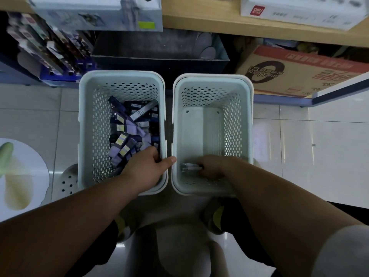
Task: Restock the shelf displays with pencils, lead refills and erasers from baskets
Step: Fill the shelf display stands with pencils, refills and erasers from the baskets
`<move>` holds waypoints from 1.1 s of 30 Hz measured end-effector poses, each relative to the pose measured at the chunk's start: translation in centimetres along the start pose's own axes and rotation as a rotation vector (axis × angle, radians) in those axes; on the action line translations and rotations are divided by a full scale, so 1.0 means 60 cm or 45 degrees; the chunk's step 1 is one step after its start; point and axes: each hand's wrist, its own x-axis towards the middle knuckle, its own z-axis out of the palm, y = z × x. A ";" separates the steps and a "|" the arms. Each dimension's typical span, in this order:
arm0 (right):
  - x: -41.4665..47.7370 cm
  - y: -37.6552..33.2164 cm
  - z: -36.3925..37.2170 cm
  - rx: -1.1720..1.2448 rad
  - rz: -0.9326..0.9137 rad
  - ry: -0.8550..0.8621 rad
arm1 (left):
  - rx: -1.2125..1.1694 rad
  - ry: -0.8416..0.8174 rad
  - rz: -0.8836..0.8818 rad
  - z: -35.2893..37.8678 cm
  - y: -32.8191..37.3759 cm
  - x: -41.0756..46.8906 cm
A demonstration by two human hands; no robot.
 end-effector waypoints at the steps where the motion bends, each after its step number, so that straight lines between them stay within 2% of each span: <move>1: 0.000 0.000 0.003 0.018 -0.002 0.007 | 0.009 0.008 0.007 0.000 0.002 -0.002; 8: -0.013 0.015 -0.009 0.354 0.004 0.216 | 0.045 -0.004 0.047 -0.010 0.027 -0.016; 12: -0.044 0.007 -0.039 0.803 0.025 0.449 | 0.073 -0.018 0.045 -0.017 0.041 -0.023; 14: -0.065 0.002 -0.056 0.978 0.016 0.486 | 0.085 -0.003 0.029 -0.020 0.040 -0.024; 17: -0.103 -0.007 -0.085 1.180 -0.009 0.411 | 0.027 0.163 0.061 -0.032 0.043 -0.027; 20: -0.147 -0.021 -0.120 1.242 -0.101 0.339 | -0.080 0.240 0.146 -0.062 0.070 -0.039; 26: -0.270 -0.054 -0.203 1.067 -0.261 0.386 | -0.141 -0.015 0.227 -0.126 0.147 -0.088; 29: -0.343 -0.090 -0.230 1.141 -0.323 0.529 | -0.245 -0.128 0.328 -0.157 0.186 -0.141; 31: -0.394 -0.127 -0.240 1.217 -0.386 0.671 | -0.290 -0.081 0.432 -0.185 0.213 -0.182; 33: -0.443 -0.166 -0.244 1.334 -0.528 0.689 | -0.453 0.037 0.525 -0.219 0.237 -0.223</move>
